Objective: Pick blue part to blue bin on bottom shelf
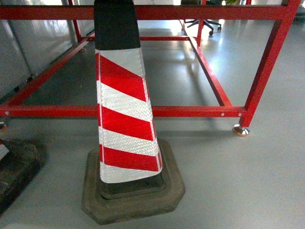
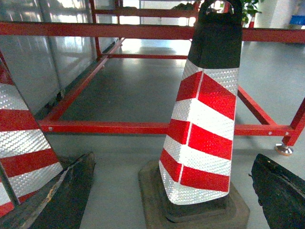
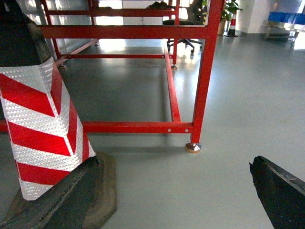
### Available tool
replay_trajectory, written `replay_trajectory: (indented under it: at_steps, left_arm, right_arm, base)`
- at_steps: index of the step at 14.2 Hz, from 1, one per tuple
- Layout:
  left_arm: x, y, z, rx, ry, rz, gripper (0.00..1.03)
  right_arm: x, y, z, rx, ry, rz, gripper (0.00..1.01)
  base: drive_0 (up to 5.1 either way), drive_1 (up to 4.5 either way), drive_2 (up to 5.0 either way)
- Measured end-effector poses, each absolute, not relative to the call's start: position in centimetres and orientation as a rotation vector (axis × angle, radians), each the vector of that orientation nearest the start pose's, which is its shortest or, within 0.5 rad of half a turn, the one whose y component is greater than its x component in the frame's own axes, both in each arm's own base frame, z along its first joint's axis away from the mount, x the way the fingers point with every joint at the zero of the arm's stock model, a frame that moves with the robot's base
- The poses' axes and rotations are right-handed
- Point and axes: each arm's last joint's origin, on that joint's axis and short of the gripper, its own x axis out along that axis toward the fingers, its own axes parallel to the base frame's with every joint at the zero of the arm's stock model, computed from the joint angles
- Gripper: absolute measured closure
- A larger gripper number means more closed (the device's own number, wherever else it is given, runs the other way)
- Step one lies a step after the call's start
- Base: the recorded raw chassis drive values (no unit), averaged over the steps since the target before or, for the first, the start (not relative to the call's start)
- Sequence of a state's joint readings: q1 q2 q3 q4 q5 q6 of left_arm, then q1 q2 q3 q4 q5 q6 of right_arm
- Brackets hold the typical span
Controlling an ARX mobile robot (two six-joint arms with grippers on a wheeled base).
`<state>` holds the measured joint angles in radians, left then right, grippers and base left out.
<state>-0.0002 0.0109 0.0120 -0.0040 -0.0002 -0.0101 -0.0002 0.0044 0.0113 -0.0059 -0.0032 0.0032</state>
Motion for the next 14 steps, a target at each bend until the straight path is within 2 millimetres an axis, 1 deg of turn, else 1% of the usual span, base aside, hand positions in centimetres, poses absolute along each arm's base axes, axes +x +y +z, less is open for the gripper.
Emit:
replay_trajectory:
  at_steps: [14]
  left_arm:
    - [9.76,0.00,16.64,-0.010,0.003,0.000,0.05]
  right_arm:
    - [9.73,0.01,16.64,0.003,-0.001,0.003,0.03]
  base:
    - [0.0,0.00,0.0]
